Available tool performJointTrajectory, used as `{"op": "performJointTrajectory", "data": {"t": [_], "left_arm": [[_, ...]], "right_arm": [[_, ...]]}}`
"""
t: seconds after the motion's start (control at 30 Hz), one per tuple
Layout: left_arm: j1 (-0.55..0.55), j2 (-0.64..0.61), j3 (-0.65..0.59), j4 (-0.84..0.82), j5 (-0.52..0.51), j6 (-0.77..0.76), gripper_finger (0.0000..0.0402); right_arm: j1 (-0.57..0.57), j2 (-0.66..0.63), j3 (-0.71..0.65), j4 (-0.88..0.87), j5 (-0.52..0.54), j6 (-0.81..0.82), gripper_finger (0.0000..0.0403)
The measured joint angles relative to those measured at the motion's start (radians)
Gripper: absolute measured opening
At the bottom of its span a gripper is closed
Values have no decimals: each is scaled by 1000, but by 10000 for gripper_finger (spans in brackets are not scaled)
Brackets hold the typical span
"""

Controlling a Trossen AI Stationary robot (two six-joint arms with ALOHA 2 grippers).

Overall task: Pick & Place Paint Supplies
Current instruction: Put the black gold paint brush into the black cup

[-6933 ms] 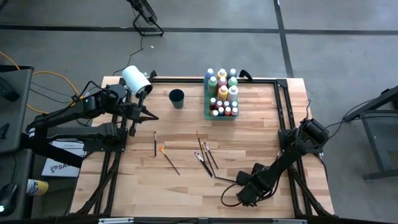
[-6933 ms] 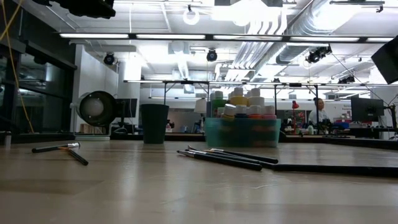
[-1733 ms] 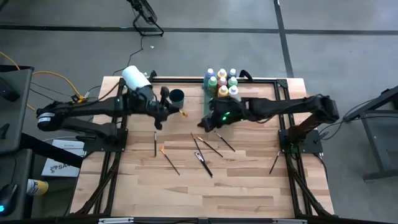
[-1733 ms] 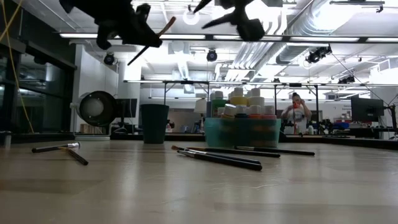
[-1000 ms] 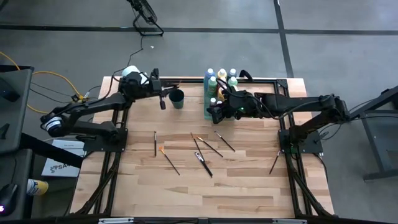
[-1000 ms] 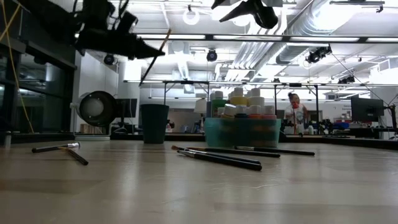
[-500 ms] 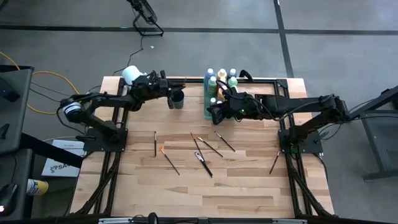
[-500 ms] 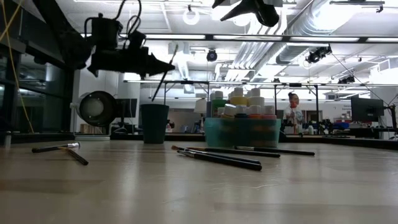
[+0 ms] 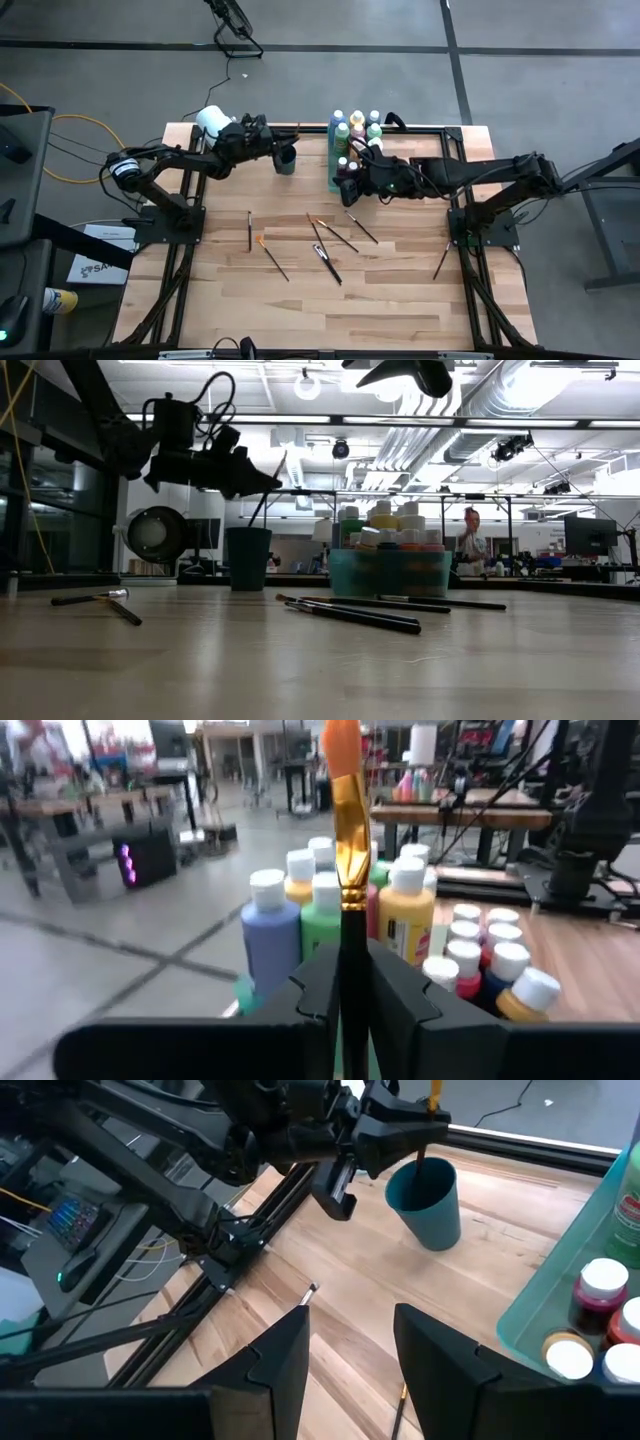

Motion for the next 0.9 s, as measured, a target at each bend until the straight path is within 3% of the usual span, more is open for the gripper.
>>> {"op": "performJointTrajectory", "data": {"t": [0.57, 0.7, 0.9], "left_arm": [[0, 0, 0, -130, -28, -38, 39], [0, -1, 0, -130, -27, -37, 62], [0, -2, 0, -130, -15, -34, 137]], "right_arm": [[9, 0, 0, 0, 1, 0, 142], [9, 0, 0, 0, -3, 0, 142], [9, 0, 0, 0, -33, 0, 142]]}}
